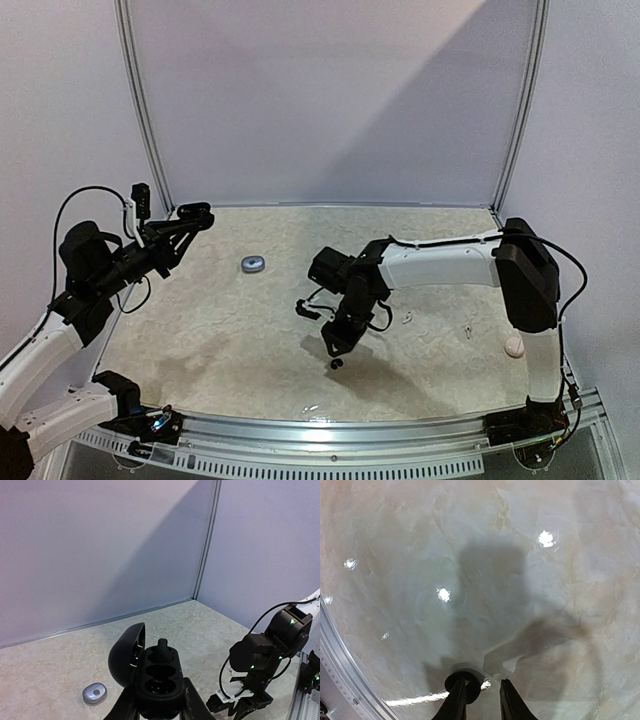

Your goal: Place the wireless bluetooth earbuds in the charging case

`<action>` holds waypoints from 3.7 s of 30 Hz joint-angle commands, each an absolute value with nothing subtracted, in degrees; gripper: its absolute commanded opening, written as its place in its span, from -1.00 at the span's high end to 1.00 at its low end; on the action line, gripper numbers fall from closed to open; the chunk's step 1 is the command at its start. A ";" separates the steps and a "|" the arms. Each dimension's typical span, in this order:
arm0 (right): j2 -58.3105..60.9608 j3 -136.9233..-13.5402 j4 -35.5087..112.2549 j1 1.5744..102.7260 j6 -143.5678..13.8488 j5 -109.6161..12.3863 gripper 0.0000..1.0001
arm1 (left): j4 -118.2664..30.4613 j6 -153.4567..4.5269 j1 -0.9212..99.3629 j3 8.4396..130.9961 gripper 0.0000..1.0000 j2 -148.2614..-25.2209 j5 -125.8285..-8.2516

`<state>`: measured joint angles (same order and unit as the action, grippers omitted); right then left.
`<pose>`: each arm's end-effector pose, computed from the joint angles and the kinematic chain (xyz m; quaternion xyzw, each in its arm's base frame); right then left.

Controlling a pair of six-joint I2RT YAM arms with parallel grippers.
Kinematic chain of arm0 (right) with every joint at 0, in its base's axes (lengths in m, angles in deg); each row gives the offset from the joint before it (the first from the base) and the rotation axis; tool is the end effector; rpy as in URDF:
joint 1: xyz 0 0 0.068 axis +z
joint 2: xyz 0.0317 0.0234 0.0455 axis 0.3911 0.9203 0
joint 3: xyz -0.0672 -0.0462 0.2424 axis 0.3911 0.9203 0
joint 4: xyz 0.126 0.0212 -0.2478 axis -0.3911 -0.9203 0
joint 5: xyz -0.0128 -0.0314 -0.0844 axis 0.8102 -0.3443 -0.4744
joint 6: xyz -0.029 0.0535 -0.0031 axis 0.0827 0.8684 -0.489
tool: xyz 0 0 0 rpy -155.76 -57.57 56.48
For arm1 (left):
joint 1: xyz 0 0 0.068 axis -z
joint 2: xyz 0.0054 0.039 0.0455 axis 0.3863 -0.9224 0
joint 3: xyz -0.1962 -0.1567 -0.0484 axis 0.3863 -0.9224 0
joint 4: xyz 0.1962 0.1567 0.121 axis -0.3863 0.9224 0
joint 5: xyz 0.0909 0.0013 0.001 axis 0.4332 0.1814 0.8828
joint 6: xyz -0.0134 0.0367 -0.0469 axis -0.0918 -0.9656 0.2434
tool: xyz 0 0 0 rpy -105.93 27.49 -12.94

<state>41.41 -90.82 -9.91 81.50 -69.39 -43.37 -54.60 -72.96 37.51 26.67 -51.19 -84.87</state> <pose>0.2155 0.3708 0.1286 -0.4754 0.8673 0.1453 0.0270 0.2035 -0.0745 0.2853 0.1725 0.6738 -0.3209 0.6428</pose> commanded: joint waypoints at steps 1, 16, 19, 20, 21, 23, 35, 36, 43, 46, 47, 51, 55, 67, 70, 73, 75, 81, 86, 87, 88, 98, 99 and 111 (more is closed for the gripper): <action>42.85 -88.77 -8.39 81.39 -68.07 -42.03 0.53 | -55.03 -73.35 36.71 25.85 1.00 -50.58 -84.62; 40.48 -83.20 -7.77 81.78 -64.95 -40.55 0.65 | -54.88 -73.60 36.75 25.85 1.00 -50.53 -84.27; 38.09 -81.12 -7.32 82.39 -63.53 -40.05 0.64 | -55.14 -73.48 36.78 25.56 1.00 -50.78 -84.27; 37.71 -80.67 -7.41 82.50 -63.11 -39.85 0.64 | -55.34 -73.43 36.78 25.51 1.00 -50.88 -84.27; 37.32 -80.19 -7.42 82.73 -62.92 -39.82 0.64 | -55.49 -73.36 36.78 25.47 1.00 -50.94 -84.27; 37.00 -79.37 -7.18 83.12 -62.46 -39.71 0.64 | -55.74 -73.37 36.73 25.42 1.00 -51.02 -84.34; 35.83 -77.21 -4.88 83.87 -60.37 -38.57 0.73 | -55.75 -73.55 36.78 25.57 1.00 -51.15 -84.57; 35.74 -77.21 -4.69 83.88 -60.28 -38.36 0.75 | -55.70 -73.52 36.72 25.52 1.00 -51.15 -84.61; 35.17 -76.67 -3.90 83.93 -60.01 -35.32 0.93 | -55.50 -73.65 36.77 25.67 1.00 -51.06 -84.70; 34.16 -75.80 -3.20 83.96 -59.75 -34.65 0.98 | -55.52 -73.63 36.71 25.58 1.00 -51.14 -84.79; 33.89 -75.54 -2.94 83.96 -59.65 -34.30 1.00 | -55.58 -73.66 36.76 25.55 1.00 -51.15 -84.77; 32.55 -74.70 -2.30 83.98 -59.25 -33.87 1.00 | -55.53 -73.67 36.78 25.66 1.00 -51.10 -84.88; 31.50 -74.02 -1.54 84.68 -58.78 -34.31 1.00 | -55.53 -73.79 36.73 25.50 1.00 -51.07 -84.88; 29.98 -72.73 2.67 85.95 -56.23 -36.30 1.00 | -55.64 -73.98 36.78 25.15 1.00 -51.00 -85.14; 30.50 -72.99 3.10 86.63 -55.66 -36.95 1.00 | -55.39 -74.19 36.78 25.25 1.00 -50.89 -85.06; 29.38 -73.30 3.02 86.64 -55.31 -39.57 1.00 | -55.18 -74.49 36.73 25.16 1.00 -50.96 -85.49; 28.09 -74.47 2.26 86.61 -55.95 -41.42 1.00 | -55.26 -75.08 36.70 24.93 1.00 -51.18 -86.33; 22.03 -81.32 -2.02 86.66 -60.67 -49.46 1.00 | -58.71 -76.36 37.03 22.78 1.00 -52.39 -94.34; 16.85 -86.96 -2.37 87.84 -66.08 -53.63 1.00 | -64.68 -78.50 38.16 21.38 1.00 -54.59 -103.34; 15.61 -88.72 -2.32 88.30 -67.33 -54.57 1.00 | -65.72 -79.07 38.56 21.37 1.00 -55.03 -105.28; 14.76 -90.36 -2.30 88.89 -68.41 -55.44 1.00 | -66.72 -79.79 38.95 21.29 1.00 -55.44 -107.27; 15.80 -106.95 1.29 95.14 -79.82 -59.36 1.00 | -65.80 -90.81 46.03 25.20 1.00 -59.78 -121.55; 16.49 -108.20 1.79 95.78 -81.20 -59.40 1.00 | -64.20 -92.47 46.82 25.90 1.00 -59.99 -122.09; 26.00 -117.44 1.66 99.46 -90.24 -58.01 1.00 | -58.06 -97.80 51.98 29.08 1.00 -61.04 -122.38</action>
